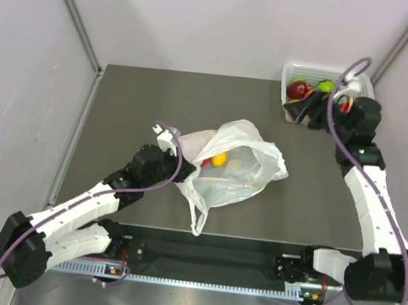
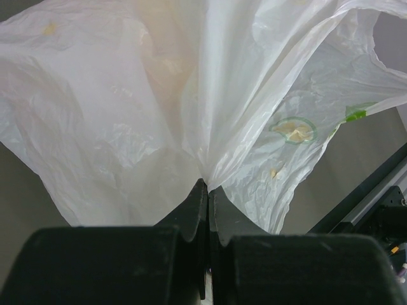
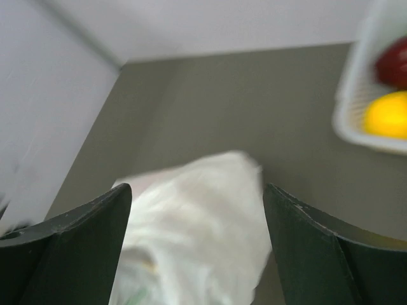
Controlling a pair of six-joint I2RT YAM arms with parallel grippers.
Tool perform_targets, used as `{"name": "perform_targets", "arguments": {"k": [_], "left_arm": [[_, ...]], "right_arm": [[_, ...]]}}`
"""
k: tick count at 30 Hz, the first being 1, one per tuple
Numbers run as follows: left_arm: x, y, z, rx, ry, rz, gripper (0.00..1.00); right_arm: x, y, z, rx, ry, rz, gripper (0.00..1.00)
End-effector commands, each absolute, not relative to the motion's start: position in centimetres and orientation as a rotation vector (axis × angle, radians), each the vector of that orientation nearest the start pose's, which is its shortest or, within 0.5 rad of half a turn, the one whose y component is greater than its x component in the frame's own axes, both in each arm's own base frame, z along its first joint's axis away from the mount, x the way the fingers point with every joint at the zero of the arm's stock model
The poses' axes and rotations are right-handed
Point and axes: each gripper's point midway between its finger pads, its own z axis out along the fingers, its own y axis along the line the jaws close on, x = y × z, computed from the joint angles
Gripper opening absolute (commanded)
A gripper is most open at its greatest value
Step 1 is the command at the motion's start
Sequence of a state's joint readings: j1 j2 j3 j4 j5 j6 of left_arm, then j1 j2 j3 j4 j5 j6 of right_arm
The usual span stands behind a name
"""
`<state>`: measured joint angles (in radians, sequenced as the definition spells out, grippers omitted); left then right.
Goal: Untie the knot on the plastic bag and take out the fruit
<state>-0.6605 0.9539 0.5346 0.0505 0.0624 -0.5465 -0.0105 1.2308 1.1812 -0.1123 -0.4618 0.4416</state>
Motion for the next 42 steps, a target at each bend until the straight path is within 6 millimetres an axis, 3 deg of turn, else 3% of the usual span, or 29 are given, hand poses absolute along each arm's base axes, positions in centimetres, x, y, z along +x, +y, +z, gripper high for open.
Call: {"name": "perform_targets", "arguments": {"k": [1,2,3,5,6,7,8,11,15,19,21,22,23,24,26,27,29,31,34,42], "left_arm": [[24.9,-22.9,17.9,0.161,1.980,-0.837,0.00],[24.9,-22.8,17.9,0.160,1.984,-0.833,0.00],[25.0,-22.8,18.1,0.159,1.981,-0.833,0.00],[25.1,-22.9,18.3,0.154,1.978,-0.834,0.00],[25.3,-22.8,18.7,0.147,1.968,-0.831,0.00],[25.4,-22.9,19.0,0.148,1.963,-0.833,0.00],[25.5,-23.0,19.4,0.146,1.956,-0.834,0.00],[25.8,-23.2,19.8,0.143,1.954,-0.837,0.00],[26.1,-24.0,20.7,0.149,1.943,-0.868,0.00],[26.1,-24.9,20.8,0.168,1.962,-0.905,0.00],[26.2,-25.0,20.8,0.172,1.962,-0.906,0.00],[26.2,-25.1,20.8,0.173,1.962,-0.908,0.00],[26.2,-25.1,20.8,0.175,1.961,-0.907,0.00],[26.1,-25.0,20.9,0.176,1.957,-0.912,0.00],[26.1,-25.0,21.1,0.185,1.951,-0.909,0.00],[26.0,-25.0,21.2,0.189,1.948,-0.909,0.00],[25.9,-25.1,21.3,0.199,1.943,-0.915,0.00],[25.8,-25.2,21.2,0.209,1.947,-0.922,0.00],[25.5,-25.6,21.0,0.224,1.953,-0.948,0.00],[24.9,-26.4,20.5,0.256,1.957,-1.004,0.00]], "right_arm": [[31.1,16.4,35.6,-0.367,1.713,0.861,0.84],[29.3,18.5,35.1,-0.454,1.712,0.873,0.84],[27.9,19.5,33.6,-0.484,1.746,0.897,0.84],[24.5,21.5,33.7,-0.563,1.700,0.955,0.83],[23.6,22.0,32.3,-0.567,1.718,0.975,0.82],[22.4,22.2,32.5,-0.579,1.695,0.987,0.81],[21.6,22.9,30.7,-0.588,1.721,0.993,0.80],[19.7,24.2,28.7,-0.659,1.726,0.994,0.75],[19.1,26.3,24.3,-0.747,1.837,0.960,0.58],[22.0,28.0,19.7,-0.704,1.961,0.810,0.59],[24.8,28.0,19.2,-0.598,1.964,0.711,0.66],[25.8,28.4,17.6,-0.585,2.000,0.670,0.69],[27.3,28.5,17.8,-0.537,1.983,0.622,0.73],[28.3,28.7,15.9,-0.524,2.031,0.574,0.78],[30.3,29.7,16.3,-0.483,2.001,0.551,0.80],[31.0,30.2,14.5,-0.483,2.040,0.525,0.81],[32.4,31.3,14.7,-0.434,2.028,0.529,0.82],[33.7,31.6,13.1,-0.384,2.056,0.489,0.82],[35.4,32.6,13.2,-0.266,2.019,0.518,0.84],[38.5,32.6,11.6,-0.051,2.021,0.450,0.95]]}}
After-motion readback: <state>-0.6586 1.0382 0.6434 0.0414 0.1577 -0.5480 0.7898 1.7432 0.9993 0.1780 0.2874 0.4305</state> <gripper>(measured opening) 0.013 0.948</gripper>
